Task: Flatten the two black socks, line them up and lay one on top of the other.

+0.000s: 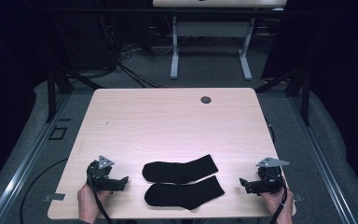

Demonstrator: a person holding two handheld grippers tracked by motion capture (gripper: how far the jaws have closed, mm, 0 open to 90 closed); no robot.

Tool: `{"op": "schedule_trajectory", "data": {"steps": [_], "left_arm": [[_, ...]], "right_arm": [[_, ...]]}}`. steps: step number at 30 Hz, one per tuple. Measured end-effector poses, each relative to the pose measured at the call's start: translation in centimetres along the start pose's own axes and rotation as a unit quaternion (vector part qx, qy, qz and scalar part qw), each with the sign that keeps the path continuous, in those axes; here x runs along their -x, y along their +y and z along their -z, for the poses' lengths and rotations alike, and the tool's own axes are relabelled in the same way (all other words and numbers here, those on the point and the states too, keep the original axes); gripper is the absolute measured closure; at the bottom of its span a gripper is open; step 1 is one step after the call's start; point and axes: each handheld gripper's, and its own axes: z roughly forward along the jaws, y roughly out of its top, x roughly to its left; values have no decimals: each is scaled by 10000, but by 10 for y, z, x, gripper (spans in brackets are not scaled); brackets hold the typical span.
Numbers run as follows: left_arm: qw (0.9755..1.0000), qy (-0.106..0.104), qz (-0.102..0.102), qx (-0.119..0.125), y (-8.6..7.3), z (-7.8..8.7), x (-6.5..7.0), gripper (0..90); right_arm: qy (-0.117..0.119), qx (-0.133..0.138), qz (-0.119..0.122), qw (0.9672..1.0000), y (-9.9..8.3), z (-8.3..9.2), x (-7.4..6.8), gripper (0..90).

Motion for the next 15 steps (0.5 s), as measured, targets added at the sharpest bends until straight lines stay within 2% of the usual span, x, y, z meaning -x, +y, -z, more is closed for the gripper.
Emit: {"op": "schedule_trajectory", "data": {"steps": [3, 5, 6, 9, 15], "left_arm": [[9999, 32, 62, 147, -5, 1, -2, 1], [9993, 18, 93, 366, -9, 0, -4, 0], [9992, 41, 98, 375, -9, 0, -4, 0], [9992, 34, 96, 377, -9, 0, -4, 0], [9992, 16, 94, 375, -9, -1, -4, 0]], "right_arm": [[-156, -164, -20, 9997, -8, -4, 4, 0], [-145, -189, -93, 9997, -13, -8, 7, 0], [-154, -42, -114, 9998, -15, -8, 8, 0], [-190, 169, -106, 9996, -20, -8, 9, 0], [-177, 198, -109, 9996, -21, -8, 9, 0]]}}
